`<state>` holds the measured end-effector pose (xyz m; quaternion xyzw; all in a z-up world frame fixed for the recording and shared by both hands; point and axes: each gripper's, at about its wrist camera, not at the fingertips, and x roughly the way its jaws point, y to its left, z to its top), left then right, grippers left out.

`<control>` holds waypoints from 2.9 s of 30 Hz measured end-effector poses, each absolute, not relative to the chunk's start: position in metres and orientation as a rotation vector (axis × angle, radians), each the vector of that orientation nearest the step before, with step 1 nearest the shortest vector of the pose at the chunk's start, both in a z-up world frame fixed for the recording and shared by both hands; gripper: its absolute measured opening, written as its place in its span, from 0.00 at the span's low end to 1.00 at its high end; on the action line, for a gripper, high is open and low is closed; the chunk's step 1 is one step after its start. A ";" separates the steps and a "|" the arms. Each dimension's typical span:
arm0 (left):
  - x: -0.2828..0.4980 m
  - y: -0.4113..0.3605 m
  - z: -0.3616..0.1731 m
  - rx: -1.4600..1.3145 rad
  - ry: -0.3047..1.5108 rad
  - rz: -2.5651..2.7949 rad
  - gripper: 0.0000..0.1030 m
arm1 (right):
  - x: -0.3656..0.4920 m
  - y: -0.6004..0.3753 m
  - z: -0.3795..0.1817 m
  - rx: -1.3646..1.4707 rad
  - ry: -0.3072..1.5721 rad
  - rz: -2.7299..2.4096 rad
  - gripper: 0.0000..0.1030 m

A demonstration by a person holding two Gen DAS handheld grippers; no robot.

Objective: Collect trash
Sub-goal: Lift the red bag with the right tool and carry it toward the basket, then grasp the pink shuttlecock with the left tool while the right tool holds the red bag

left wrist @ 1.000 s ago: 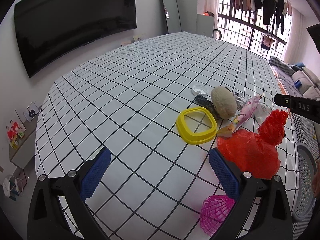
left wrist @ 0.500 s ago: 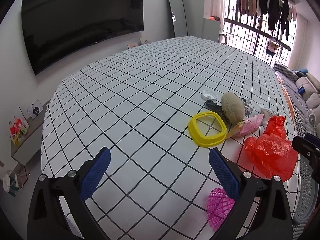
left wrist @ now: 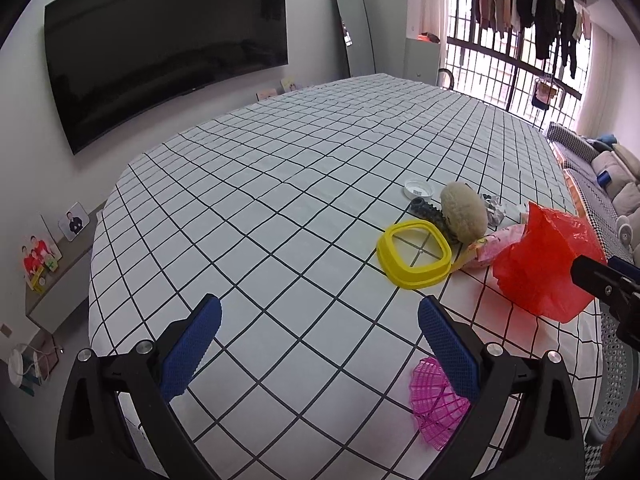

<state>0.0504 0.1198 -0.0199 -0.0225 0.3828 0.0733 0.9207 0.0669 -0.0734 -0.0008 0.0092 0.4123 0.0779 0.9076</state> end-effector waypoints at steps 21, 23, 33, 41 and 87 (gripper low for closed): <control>0.036 0.105 -0.029 -0.064 0.827 0.066 0.94 | 0.088 -0.069 -0.036 -0.018 0.879 0.116 0.22; 0.033 0.103 -0.027 -0.064 0.826 0.062 0.94 | 0.080 -0.073 -0.032 -0.009 0.865 0.114 0.21; 0.014 0.083 -0.018 -0.042 0.799 0.032 0.94 | 0.029 -0.106 -0.012 0.037 0.794 0.061 0.20; 0.002 0.065 -0.020 -0.030 0.796 0.005 0.94 | -0.011 -0.140 -0.012 0.044 0.777 -0.021 0.20; 0.040 0.028 -0.082 -0.010 0.951 -0.022 0.70 | -0.049 -0.238 -0.055 0.206 0.863 -0.141 0.20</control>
